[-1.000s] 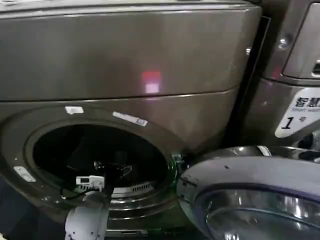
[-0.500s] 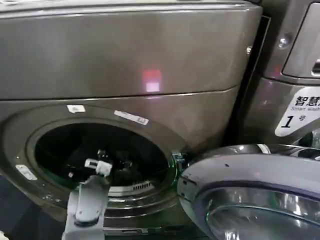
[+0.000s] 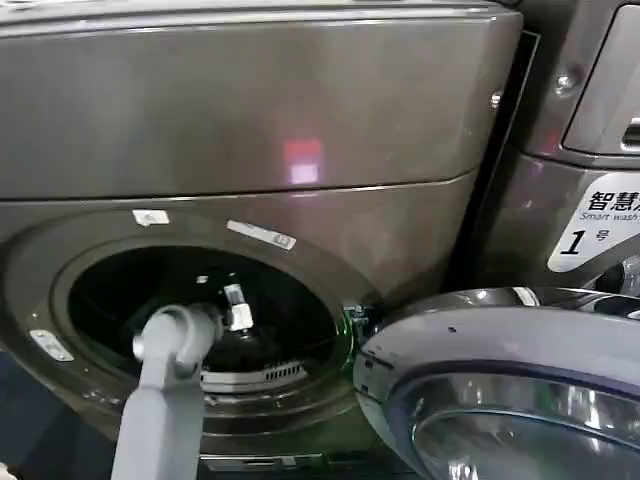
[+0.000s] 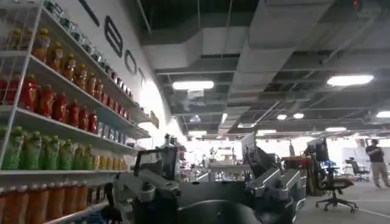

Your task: Grasp the clothes from the dryer.

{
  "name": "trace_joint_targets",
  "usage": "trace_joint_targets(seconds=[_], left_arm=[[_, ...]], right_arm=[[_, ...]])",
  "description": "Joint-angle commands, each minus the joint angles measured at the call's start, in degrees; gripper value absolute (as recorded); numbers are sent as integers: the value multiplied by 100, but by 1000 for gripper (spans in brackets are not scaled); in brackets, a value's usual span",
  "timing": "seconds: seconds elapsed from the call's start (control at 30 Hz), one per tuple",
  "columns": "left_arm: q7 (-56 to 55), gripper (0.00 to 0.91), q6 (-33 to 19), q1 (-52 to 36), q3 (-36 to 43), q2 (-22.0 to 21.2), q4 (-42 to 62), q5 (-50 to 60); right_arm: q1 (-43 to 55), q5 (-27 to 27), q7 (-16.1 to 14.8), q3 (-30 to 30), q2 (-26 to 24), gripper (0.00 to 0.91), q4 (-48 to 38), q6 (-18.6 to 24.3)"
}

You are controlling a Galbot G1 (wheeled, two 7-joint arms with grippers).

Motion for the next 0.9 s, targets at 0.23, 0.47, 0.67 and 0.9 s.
trace_joint_targets(seconds=[0.23,0.47,0.67,0.9], left_arm=[[125,907,-151,-126,217,-11,617,-230],[125,907,-120,-59,198,19,900,-189],[120,907,116,12,152,2,1238,-188],[119,728,245,6,69,17,1629,-151]], right_arm=[[6,-129,-2,-28,-7,907,-85,32],[15,-173,-2,-63,3,907,-107,48],[2,-185,0,-98,-3,907,-92,55],[16,-197,-2,-149,20,907,-66,52]])
